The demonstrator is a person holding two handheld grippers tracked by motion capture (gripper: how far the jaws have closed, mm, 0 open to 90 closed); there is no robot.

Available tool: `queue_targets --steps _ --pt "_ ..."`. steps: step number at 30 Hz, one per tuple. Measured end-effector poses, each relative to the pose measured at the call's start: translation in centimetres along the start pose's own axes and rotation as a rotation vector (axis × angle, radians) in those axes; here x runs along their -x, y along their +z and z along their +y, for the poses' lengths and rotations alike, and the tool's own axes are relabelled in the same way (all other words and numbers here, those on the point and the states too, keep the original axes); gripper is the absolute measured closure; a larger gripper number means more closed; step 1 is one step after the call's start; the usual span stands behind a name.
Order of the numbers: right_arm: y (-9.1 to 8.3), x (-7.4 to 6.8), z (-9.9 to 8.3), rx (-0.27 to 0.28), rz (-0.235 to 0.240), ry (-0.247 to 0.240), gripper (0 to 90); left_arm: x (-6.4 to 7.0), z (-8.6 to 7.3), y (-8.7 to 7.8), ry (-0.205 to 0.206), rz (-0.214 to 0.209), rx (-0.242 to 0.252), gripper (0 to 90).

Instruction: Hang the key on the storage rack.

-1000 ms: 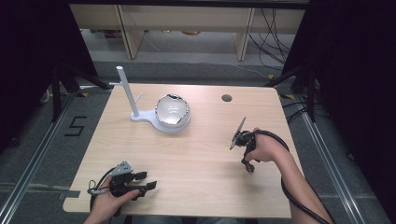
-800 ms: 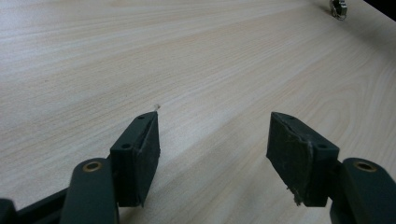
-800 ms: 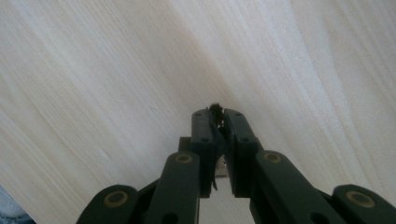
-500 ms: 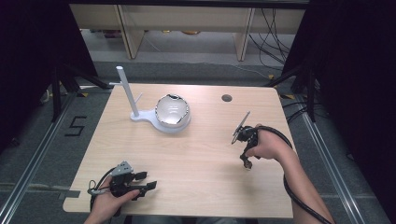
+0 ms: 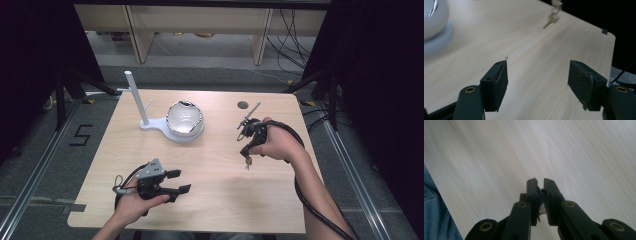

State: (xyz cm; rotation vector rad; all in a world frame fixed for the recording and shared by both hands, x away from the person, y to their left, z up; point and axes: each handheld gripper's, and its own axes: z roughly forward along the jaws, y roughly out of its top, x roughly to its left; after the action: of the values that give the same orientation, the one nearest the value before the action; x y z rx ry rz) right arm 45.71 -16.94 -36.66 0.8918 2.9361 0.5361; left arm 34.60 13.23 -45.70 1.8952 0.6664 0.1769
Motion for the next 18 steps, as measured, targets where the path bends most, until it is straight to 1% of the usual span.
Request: queue_targets --steps 1,2,4,5,6,7,8,9,10,11,12,13,14,15,16,18 --pt "0.0 0.0 0.0 0.0 0.0 0.0 83.9 0.0 0.0 0.0 0.0 0.0 0.0 31.1" --pt "-0.4 -0.3 0.6 0.02 -0.001 -0.009 83.9 0.2 1.1 0.9 0.019 -0.008 0.018 31.1" --pt "-1.5 -1.0 2.4 0.068 0.008 -0.024 83.9 0.3 2.4 2.0 0.043 0.006 0.025 31.1" --pt "-1.5 -1.0 2.4 0.068 0.008 -0.024 83.9 0.2 3.0 2.9 0.042 0.0 0.05 31.1" --pt "-1.9 -1.3 3.0 0.079 0.009 -0.031 83.9 0.1 3.5 3.6 0.038 -0.006 0.06 31.0" --pt "-2.3 -1.5 3.6 0.092 0.006 -0.038 83.9 0.0 3.9 4.3 0.034 0.001 0.058 30.7" --pt "-2.9 -1.9 4.8 0.115 0.008 -0.044 83.9 0.0 4.5 5.5 0.071 0.03 0.061 29.9" --pt "-3.2 -2.0 5.3 0.126 0.007 -0.063 83.9 0.0 4.5 5.5 0.071 0.03 0.061 29.9" --pt "-3.2 -2.0 5.3 0.126 0.007 -0.063 83.9 -0.1 4.7 6.0 0.069 0.04 0.069 29.9" --pt "-3.5 -2.2 5.8 0.129 0.007 -0.059 83.9 -0.2 5.0 6.3 0.066 0.056 0.085 30.3" --pt "-3.9 -2.4 6.8 0.135 0.008 -0.077 83.9 -0.4 5.2 6.3 0.077 0.086 0.082 34.3" --pt "-3.9 -2.4 6.8 0.135 0.008 -0.077 83.9 -0.6 5.4 6.5 0.084 0.103 0.092 34.3" --pt "-4.1 -2.7 7.7 0.142 0.011 -0.085 83.9 -0.8 5.6 6.7 0.071 0.133 0.125 39.7" --pt "-4.2 -2.8 7.9 0.143 0.008 -0.083 83.9 -0.9 5.6 6.8 0.085 0.147 0.135 41.5" --pt "-4.2 -2.9 8.3 0.145 0.01 -0.093 83.9 -0.9 5.6 6.9 0.101 0.157 0.149 44.1" --pt "-4.1 -3.2 8.9 0.148 0.017 -0.094 83.9 -0.8 5.5 7.2 0.118 0.176 0.16 47.8"
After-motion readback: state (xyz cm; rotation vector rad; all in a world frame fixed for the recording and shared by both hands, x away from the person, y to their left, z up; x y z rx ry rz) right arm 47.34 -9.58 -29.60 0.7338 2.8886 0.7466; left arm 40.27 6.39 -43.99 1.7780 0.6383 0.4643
